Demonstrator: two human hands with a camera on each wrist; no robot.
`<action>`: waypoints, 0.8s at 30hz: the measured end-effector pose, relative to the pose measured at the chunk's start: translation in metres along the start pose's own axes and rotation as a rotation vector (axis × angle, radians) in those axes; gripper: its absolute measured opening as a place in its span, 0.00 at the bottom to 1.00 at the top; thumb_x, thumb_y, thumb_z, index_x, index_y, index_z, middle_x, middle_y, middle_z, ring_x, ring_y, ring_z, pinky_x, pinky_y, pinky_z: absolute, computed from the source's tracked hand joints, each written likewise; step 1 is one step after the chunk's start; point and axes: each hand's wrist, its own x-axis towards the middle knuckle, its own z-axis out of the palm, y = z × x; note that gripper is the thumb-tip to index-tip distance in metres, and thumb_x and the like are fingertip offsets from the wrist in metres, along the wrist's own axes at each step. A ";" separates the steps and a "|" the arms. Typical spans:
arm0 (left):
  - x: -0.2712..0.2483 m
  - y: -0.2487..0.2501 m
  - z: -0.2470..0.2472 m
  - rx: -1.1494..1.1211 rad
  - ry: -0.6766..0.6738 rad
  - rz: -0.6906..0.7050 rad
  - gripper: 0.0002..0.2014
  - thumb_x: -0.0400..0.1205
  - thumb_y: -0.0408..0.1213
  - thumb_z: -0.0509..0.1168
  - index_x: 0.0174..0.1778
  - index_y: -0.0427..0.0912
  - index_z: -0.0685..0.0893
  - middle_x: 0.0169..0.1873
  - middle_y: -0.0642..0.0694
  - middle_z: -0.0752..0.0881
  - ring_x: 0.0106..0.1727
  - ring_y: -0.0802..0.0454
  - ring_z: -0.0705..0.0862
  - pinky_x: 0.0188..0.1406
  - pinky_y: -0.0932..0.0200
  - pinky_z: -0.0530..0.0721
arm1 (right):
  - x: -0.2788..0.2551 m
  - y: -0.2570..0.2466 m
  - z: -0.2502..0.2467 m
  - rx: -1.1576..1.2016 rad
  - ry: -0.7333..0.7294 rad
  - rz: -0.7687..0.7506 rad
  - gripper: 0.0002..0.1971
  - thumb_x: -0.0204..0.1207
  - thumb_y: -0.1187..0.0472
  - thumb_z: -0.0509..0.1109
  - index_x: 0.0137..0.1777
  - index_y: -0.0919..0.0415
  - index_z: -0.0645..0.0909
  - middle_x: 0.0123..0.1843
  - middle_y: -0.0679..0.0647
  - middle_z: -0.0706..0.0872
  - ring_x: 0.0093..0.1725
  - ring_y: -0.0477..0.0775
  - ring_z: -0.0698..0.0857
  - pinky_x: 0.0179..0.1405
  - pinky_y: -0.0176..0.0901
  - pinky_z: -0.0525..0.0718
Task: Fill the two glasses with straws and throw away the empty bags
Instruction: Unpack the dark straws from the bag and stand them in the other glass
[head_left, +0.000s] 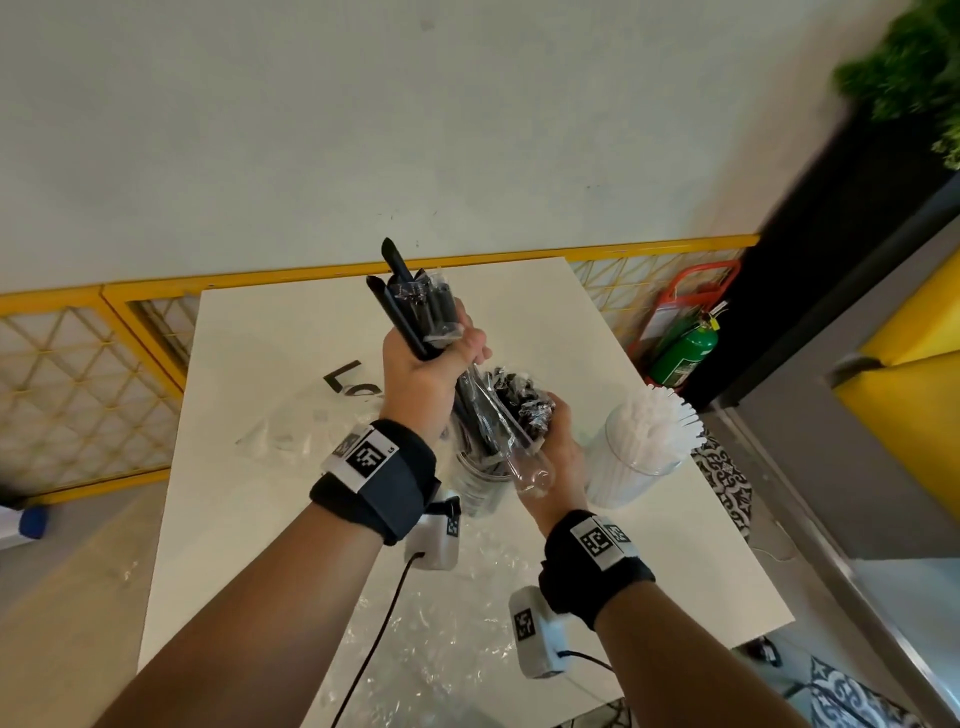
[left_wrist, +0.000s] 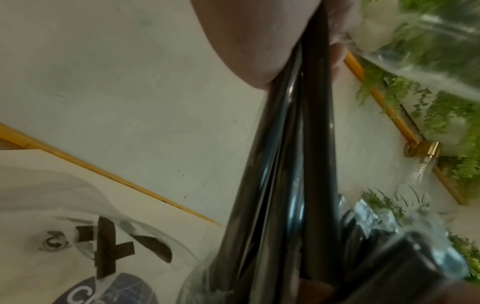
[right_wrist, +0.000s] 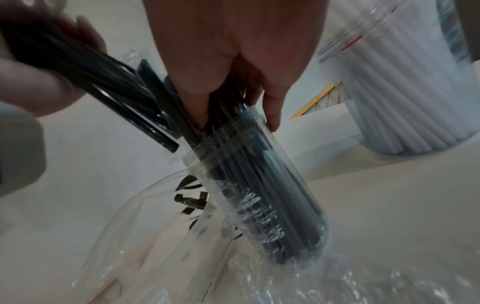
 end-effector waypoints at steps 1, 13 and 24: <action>0.001 -0.002 0.001 0.008 0.002 0.007 0.05 0.76 0.24 0.66 0.45 0.35 0.79 0.37 0.43 0.80 0.37 0.45 0.83 0.52 0.46 0.85 | 0.001 0.004 -0.001 0.006 0.001 -0.003 0.43 0.62 0.36 0.70 0.72 0.65 0.69 0.56 0.52 0.88 0.50 0.47 0.87 0.51 0.29 0.84; -0.001 -0.015 0.003 0.103 0.098 -0.025 0.08 0.78 0.22 0.70 0.45 0.39 0.82 0.38 0.50 0.84 0.44 0.57 0.85 0.52 0.62 0.85 | 0.001 0.025 -0.007 0.080 -0.172 0.054 0.34 0.64 0.63 0.77 0.67 0.35 0.71 0.61 0.37 0.85 0.64 0.41 0.83 0.65 0.56 0.83; -0.002 -0.031 -0.008 0.135 0.050 -0.125 0.11 0.80 0.23 0.69 0.42 0.46 0.82 0.37 0.51 0.84 0.42 0.60 0.86 0.48 0.63 0.84 | -0.019 -0.027 -0.061 -0.120 -0.380 -0.106 0.62 0.63 0.42 0.82 0.86 0.40 0.39 0.88 0.41 0.48 0.87 0.44 0.49 0.84 0.57 0.60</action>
